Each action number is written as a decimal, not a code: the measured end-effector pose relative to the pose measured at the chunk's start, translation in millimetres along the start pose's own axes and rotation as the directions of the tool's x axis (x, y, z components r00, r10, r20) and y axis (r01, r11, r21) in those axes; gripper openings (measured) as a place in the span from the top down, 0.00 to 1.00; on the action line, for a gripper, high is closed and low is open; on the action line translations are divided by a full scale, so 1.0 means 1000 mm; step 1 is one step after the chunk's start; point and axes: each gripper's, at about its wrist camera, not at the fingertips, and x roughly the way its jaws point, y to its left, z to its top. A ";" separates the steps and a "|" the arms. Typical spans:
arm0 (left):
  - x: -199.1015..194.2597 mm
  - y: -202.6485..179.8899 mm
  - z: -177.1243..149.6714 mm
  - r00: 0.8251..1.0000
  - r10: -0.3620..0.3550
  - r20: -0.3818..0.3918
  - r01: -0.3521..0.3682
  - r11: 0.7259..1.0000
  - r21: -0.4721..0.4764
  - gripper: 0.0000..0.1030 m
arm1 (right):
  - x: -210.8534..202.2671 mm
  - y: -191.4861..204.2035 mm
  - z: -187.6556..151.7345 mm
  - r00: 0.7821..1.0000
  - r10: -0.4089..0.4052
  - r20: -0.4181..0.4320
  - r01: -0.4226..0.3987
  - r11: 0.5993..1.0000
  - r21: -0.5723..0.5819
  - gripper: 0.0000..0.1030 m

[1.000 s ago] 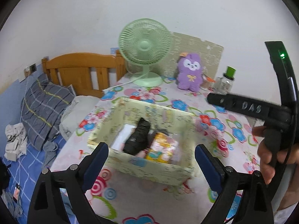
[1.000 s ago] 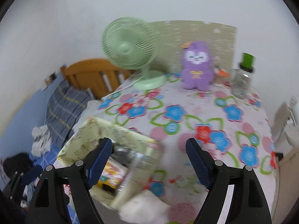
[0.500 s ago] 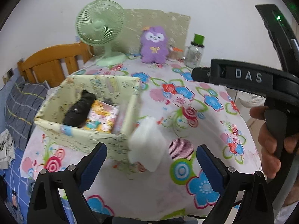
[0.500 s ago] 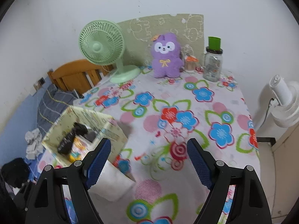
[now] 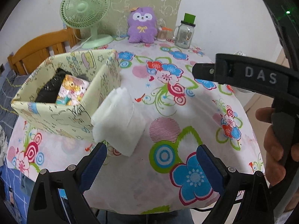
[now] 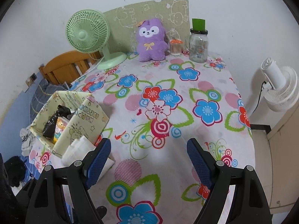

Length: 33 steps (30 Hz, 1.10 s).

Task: Organize soft objects

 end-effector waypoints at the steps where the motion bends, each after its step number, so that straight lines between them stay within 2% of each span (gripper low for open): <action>1: 0.003 0.001 -0.001 1.000 0.001 -0.007 -0.001 1.000 -0.007 0.05 | 0.001 0.000 0.000 1.000 -0.001 -0.002 0.001 1.000 -0.003 0.17; 10: 0.027 0.012 0.000 0.998 0.030 -0.046 -0.033 0.997 -0.067 0.05 | 0.020 -0.003 0.001 0.999 -0.016 -0.038 0.016 1.000 -0.006 0.17; 24: 0.043 0.024 0.015 0.998 0.008 -0.061 -0.014 0.995 -0.094 0.06 | 0.040 0.007 0.011 0.998 -0.031 -0.061 0.029 0.999 -0.039 0.17; 26: 0.045 0.023 0.017 0.998 0.005 -0.062 -0.010 0.997 -0.083 0.12 | 0.041 0.007 0.012 0.997 -0.034 -0.063 0.032 0.999 -0.035 0.17; 28: 0.046 0.021 0.019 0.998 0.015 -0.057 -0.019 0.998 -0.062 0.32 | 0.043 0.005 0.013 0.997 -0.039 -0.067 0.037 0.999 -0.029 0.17; 29: 0.046 0.021 0.019 0.998 0.011 -0.058 -0.014 0.998 -0.060 0.39 | 0.043 0.004 0.013 0.997 -0.041 -0.068 0.039 0.999 -0.027 0.17; 30: 0.047 0.022 0.020 0.998 0.003 -0.063 -0.007 0.998 -0.063 0.56 | 0.044 0.004 0.013 0.997 -0.042 -0.068 0.041 0.999 -0.025 0.17; 31: 0.047 0.024 0.020 0.998 -0.006 -0.069 0.001 0.998 -0.070 0.64 | 0.044 0.004 0.014 0.997 -0.043 -0.070 0.041 0.999 -0.024 0.17; 33: 0.048 0.026 0.020 0.997 -0.025 -0.079 0.018 0.996 -0.082 0.66 | 0.045 0.005 0.014 0.997 -0.041 -0.070 0.039 0.999 -0.025 0.17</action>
